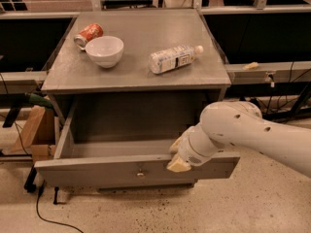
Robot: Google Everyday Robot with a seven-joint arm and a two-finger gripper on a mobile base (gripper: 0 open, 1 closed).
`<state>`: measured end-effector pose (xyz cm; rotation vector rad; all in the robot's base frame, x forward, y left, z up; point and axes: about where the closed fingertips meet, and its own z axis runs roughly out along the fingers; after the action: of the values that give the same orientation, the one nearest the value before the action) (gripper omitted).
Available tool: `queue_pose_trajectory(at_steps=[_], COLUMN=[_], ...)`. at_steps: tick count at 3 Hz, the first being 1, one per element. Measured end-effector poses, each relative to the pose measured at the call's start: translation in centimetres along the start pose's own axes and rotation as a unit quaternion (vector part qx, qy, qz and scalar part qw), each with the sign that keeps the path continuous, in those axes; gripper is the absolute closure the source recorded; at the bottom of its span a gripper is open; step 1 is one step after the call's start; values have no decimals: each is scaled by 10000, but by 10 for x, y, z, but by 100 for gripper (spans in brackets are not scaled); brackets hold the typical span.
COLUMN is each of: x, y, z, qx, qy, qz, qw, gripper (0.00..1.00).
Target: Open top drawer
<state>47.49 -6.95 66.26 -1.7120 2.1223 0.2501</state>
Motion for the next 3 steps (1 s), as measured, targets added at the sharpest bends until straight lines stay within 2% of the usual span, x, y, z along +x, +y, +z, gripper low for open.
queue_pose_trajectory(at_steps=[1, 2, 3], x=[0, 0, -2], y=[0, 0, 1], z=[-1, -1, 0], qx=[0, 0, -39], qy=[0, 0, -36], qz=[0, -1, -49], qw=[10000, 10000, 10000], gripper=[11, 0, 0])
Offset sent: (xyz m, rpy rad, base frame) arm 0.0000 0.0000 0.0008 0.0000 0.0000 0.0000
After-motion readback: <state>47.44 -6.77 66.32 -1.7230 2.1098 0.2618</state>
